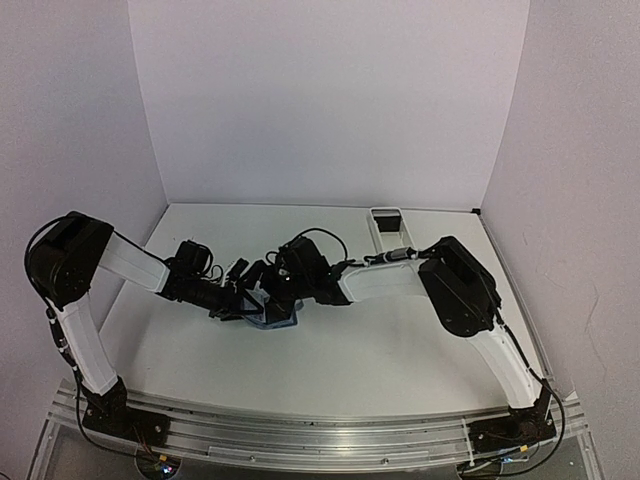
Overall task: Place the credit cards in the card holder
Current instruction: Insert the credit card into the card holder.
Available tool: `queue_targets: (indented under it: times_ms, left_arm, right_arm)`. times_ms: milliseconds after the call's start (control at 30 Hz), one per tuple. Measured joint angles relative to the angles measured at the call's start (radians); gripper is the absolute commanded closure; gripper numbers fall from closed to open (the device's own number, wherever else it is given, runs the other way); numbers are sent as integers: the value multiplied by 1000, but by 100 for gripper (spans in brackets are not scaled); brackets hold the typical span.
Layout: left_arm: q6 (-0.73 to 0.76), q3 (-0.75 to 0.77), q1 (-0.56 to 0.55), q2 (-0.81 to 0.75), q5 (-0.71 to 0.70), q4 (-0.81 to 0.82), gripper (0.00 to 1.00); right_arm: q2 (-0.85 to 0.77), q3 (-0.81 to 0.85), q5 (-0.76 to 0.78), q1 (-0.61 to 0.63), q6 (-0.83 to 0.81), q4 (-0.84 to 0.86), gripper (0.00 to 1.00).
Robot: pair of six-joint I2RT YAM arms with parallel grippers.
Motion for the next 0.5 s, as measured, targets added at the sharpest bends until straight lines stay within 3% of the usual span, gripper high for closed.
queue_targets:
  times_ms: [233,333,433,500]
  left_arm:
    - [-25,-13,-1,-10,-12,20,60]
    - [-24,-13,-2,-11,-31,18,83]
    - [-22,-11,-2,-11,-60,-6,99]
    - [-14,-4,-2,-11,-82,-44,100]
  right_arm:
    - [-2,-89,-10,0,53,179,2]
    - [-19,-130,-11,0,43,220,2]
    - [-35,-146,-9,0,23,220,3]
    - [-64,-174,0,2,-2,213,3]
